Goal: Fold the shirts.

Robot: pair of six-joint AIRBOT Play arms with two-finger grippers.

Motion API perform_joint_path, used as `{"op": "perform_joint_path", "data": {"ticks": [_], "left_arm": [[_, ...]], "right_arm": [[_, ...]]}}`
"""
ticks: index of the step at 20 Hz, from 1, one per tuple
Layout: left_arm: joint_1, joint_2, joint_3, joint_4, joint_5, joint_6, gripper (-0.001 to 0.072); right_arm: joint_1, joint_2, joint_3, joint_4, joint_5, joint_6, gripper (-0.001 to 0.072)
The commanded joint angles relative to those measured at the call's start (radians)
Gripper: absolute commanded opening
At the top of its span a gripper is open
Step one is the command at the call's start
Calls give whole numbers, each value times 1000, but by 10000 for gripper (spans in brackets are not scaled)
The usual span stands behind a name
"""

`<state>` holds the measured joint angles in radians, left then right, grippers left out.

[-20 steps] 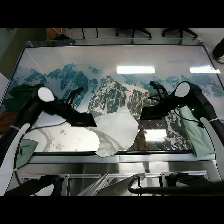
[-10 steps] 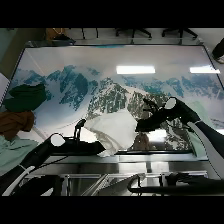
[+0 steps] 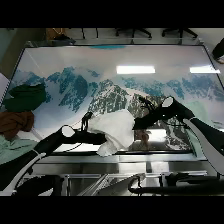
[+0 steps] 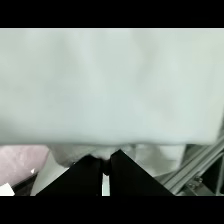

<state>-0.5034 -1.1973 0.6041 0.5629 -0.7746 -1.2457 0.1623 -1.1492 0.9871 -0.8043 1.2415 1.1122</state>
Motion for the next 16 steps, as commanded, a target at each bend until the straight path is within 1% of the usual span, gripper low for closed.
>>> {"op": "perform_joint_path", "data": {"ticks": [1,2,4,6,8,11,12,14,16], "left_arm": [[92,108,182,-6,-167,26,19],[132,169,243,-6,-188,21,19],[231,277,388,-8,-224,-21,19],[328,345,543,-9,-264,-39,19],[431,386,727,-7,-287,-43,18],[597,389,996,-6,-344,-58,19],[652,378,1069,-6,-391,-67,19],[766,334,1182,-6,-552,-91,18],[825,290,1203,-5,-714,-100,19]], "right_arm": [[-1,44,185,31,90,-25,18],[-1,69,277,31,95,-25,17],[-1,109,457,31,95,-24,17],[-1,133,652,31,86,-24,17],[-1,144,854,6,43,-25,17],[-1,146,1099,-103,-23,3,16],[-1,156,1135,-141,-45,18,16],[-1,188,1131,-234,-65,89,16],[-1,195,1086,-296,-48,158,16]]}}
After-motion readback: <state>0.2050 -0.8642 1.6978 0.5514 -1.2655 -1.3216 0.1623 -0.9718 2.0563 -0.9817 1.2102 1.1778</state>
